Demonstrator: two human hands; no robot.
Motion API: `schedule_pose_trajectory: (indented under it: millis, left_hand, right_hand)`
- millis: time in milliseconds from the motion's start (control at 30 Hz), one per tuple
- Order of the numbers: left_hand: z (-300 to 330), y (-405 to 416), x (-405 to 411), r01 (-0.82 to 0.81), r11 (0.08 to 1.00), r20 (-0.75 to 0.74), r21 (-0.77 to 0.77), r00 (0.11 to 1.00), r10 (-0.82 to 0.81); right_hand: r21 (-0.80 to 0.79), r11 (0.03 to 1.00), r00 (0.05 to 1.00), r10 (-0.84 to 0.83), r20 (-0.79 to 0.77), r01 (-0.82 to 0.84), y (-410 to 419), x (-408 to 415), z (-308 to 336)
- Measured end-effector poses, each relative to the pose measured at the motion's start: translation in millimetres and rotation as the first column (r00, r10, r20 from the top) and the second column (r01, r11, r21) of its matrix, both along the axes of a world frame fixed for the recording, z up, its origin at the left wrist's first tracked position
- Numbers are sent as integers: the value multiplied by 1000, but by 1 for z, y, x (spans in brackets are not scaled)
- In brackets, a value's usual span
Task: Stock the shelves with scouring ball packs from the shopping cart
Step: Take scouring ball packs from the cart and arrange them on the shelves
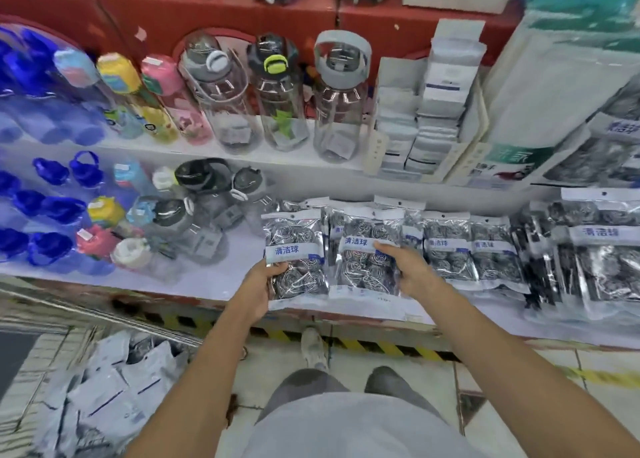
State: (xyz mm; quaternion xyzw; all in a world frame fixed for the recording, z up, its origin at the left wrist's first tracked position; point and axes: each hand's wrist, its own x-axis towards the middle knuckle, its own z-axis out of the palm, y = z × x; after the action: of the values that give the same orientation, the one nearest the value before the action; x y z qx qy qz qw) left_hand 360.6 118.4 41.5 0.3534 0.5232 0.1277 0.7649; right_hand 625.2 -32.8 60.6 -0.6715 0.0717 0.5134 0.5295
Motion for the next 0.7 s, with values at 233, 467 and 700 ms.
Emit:
schedule_pose_trajectory:
  millis: [233,467,700]
  left_hand:
    - [-27,67,42,83,991,-66,-103,994,-90]
    - [-54,95,73,101,982,-142,-160,982,-124]
    - [-64,115,84,109,992,-317,-62,940,-123]
  right_hand:
    - [-141,990,994,44,101,-30,61,30,-36]
    - [-203,979,996,49,71,-33,100,39,-64]
    - [-343,936,941,187,284,-83,114,43,-78]
